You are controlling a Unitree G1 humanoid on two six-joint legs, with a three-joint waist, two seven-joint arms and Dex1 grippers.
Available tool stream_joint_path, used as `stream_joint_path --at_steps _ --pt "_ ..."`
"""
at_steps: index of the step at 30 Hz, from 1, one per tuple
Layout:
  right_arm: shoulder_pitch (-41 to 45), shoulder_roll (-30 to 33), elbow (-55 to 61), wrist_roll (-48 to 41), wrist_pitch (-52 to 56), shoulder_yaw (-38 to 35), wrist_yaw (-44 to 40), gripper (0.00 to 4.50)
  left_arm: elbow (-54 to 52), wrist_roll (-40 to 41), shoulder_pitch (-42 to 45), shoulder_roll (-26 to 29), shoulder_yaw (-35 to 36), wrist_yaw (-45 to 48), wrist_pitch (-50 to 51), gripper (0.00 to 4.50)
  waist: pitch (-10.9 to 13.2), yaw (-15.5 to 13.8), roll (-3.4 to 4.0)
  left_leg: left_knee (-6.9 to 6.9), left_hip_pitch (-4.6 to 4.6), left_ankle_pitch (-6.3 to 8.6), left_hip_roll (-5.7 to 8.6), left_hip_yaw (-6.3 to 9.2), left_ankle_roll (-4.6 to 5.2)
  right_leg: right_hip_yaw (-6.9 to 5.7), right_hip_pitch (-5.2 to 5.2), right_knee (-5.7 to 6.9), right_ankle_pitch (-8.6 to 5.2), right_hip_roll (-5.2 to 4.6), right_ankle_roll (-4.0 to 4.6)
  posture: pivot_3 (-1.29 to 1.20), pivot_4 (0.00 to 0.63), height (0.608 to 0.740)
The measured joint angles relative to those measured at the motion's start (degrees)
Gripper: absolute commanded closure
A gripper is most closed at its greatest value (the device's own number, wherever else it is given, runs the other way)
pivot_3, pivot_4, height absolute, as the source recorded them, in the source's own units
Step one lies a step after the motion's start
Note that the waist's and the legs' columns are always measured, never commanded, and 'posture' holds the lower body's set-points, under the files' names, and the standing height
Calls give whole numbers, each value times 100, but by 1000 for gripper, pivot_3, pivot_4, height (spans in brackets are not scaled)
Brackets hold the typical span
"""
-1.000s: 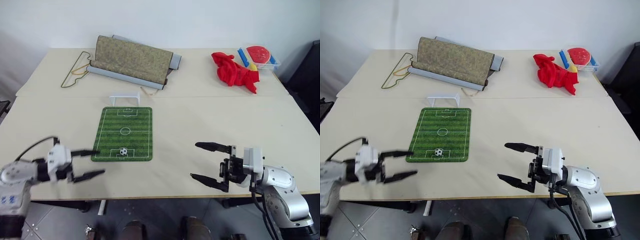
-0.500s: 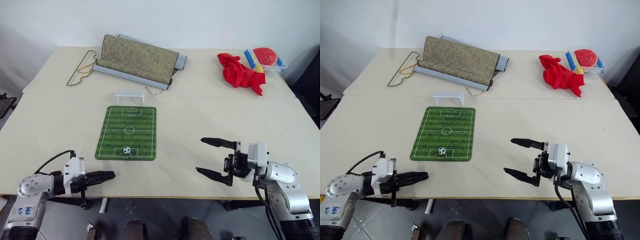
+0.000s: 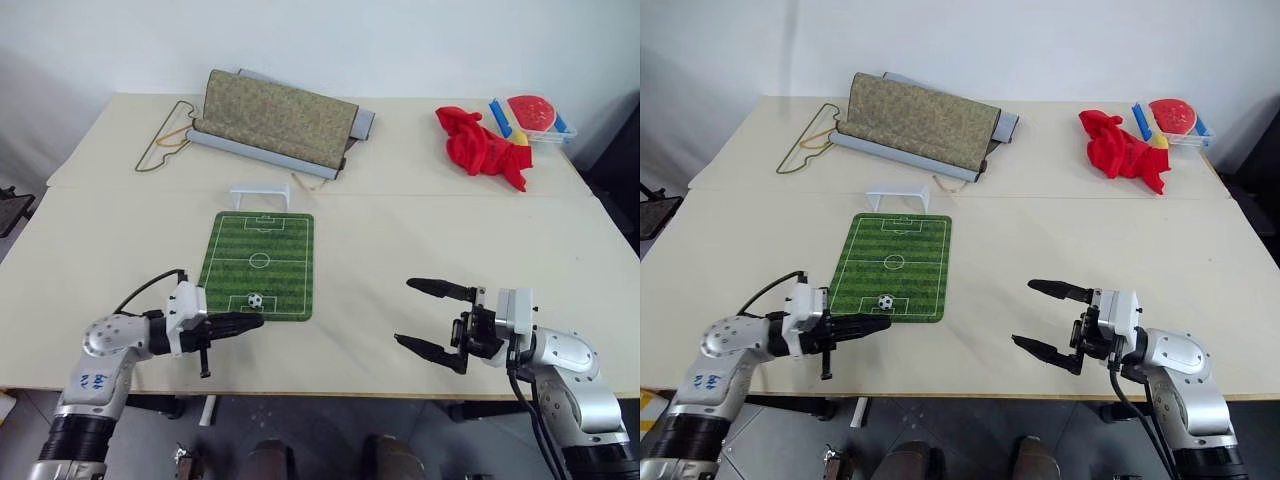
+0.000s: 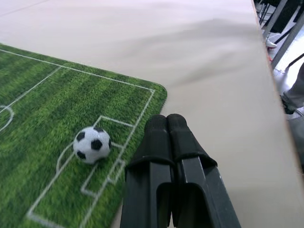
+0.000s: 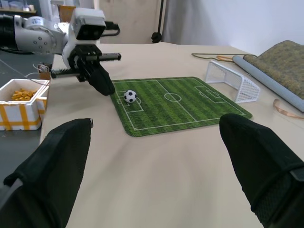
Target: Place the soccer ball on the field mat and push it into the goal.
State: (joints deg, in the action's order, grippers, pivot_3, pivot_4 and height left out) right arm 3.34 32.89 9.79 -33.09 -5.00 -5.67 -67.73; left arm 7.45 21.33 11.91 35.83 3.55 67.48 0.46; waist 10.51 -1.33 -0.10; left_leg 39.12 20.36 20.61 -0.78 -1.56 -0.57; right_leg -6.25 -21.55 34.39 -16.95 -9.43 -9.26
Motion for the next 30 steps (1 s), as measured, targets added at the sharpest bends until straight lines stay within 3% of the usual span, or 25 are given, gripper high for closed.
stream_joint_path --at_steps 10,15,20,25,30 --pt "-12 -487 190 163 -16 -127 967 0 1431 -328 1402 -837 47 -1162 -34 4485 0 -4 -1 6 4 0 1 0 0 -1 -1 0 2 1 -3 0 150 740" --pt "32 -867 255 417 -13 -151 1724 0 1447 -128 1581 -1035 286 -1365 -89 4485 0 53 -1 4 4 -1 0 0 -1 -1 -2 0 1 2 -3 0 150 740" --pt "216 -1050 240 595 -20 -99 2026 0 702 258 942 -601 596 -1007 68 4485 0 167 0 1 3 -1 -5 -1 -2 1 -5 -1 1 3 -2 0 150 740" --pt "266 -1057 89 672 -163 -79 1957 0 68 756 -51 196 1675 -1023 530 4485 2 181 2 -1 2 0 -6 1 -1 5 -4 -1 1 2 -1 0 150 740" --pt "321 -1030 -85 654 -291 -90 1674 0 -40 971 -956 474 2875 -1259 546 4485 3 148 4 -1 1 4 -7 1 -1 6 -4 -4 1 2 -1 0 150 740"
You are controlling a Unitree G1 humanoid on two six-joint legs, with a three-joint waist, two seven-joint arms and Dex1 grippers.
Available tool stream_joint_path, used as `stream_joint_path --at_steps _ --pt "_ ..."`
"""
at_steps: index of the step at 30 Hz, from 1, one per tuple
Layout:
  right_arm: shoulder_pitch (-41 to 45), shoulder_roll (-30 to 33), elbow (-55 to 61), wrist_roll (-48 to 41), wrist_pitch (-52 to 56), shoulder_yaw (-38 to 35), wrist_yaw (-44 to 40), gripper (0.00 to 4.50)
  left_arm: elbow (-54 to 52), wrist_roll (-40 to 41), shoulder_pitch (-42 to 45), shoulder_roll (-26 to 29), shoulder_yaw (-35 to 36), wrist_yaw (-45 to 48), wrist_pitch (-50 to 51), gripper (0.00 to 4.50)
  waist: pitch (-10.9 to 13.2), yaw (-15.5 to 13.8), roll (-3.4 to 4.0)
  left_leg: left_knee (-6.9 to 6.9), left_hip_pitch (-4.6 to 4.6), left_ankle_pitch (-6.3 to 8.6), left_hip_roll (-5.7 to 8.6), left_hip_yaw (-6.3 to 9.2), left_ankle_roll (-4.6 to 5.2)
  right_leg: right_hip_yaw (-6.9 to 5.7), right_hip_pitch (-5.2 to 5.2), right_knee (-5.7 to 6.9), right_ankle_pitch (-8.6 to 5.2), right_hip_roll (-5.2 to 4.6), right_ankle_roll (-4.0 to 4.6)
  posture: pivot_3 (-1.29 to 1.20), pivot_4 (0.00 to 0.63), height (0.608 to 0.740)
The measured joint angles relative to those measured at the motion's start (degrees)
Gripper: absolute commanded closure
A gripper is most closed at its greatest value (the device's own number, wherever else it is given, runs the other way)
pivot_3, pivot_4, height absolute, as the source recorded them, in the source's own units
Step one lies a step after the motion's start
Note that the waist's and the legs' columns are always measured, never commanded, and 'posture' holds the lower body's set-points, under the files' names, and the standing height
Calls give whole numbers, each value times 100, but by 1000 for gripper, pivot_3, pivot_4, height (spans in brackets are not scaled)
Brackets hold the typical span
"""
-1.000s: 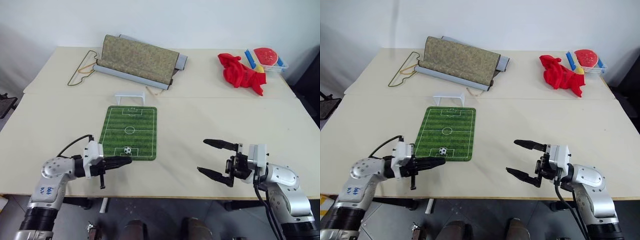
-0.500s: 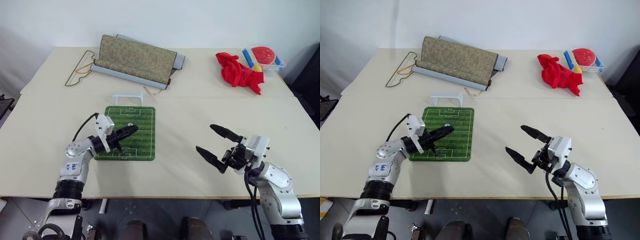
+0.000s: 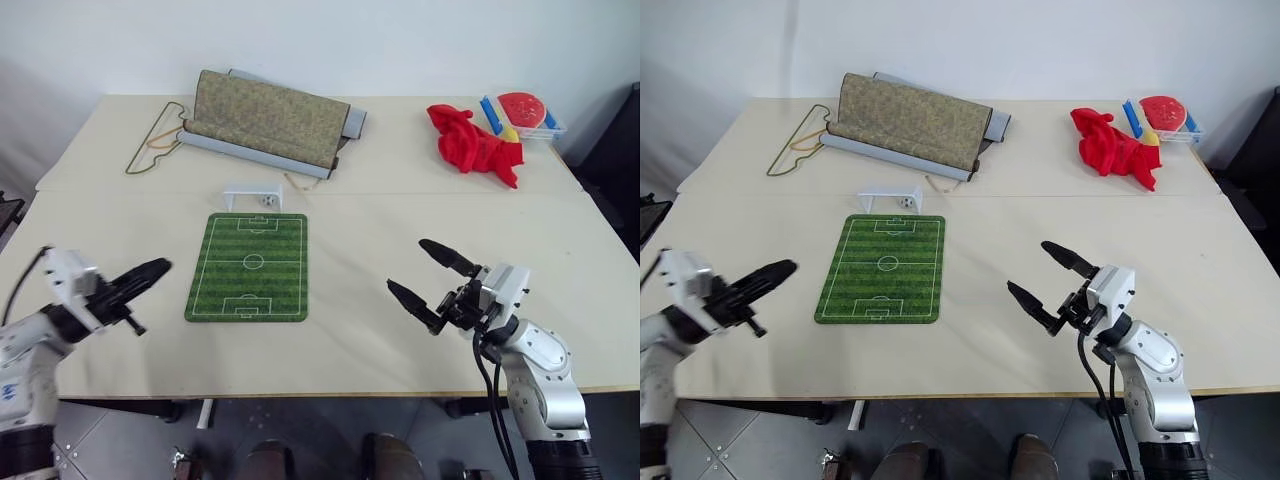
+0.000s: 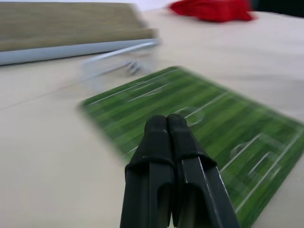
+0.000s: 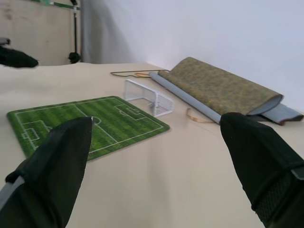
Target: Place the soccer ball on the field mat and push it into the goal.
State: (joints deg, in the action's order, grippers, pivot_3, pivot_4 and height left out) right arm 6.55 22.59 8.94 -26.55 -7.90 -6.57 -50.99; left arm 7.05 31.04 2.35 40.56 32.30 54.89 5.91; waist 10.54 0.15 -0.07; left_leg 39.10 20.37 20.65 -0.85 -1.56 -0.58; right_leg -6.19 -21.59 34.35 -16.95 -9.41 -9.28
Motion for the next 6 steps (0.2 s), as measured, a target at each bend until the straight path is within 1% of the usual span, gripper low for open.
stream_joint_path --at_steps 3,6 --pt "27 102 -116 -5 -60 -41 -127 0 15 34 -359 -20 436 -198 -95 4485 0 -19 0 0 1 1 0 2 0 -2 1 0 0 0 0 0 150 740" --pt "152 189 -263 -2 -109 -55 -276 0 -22 5 -634 -149 626 -515 -174 4485 0 -1 0 0 -2 2 0 -2 0 2 1 0 0 -1 0 0 150 740"
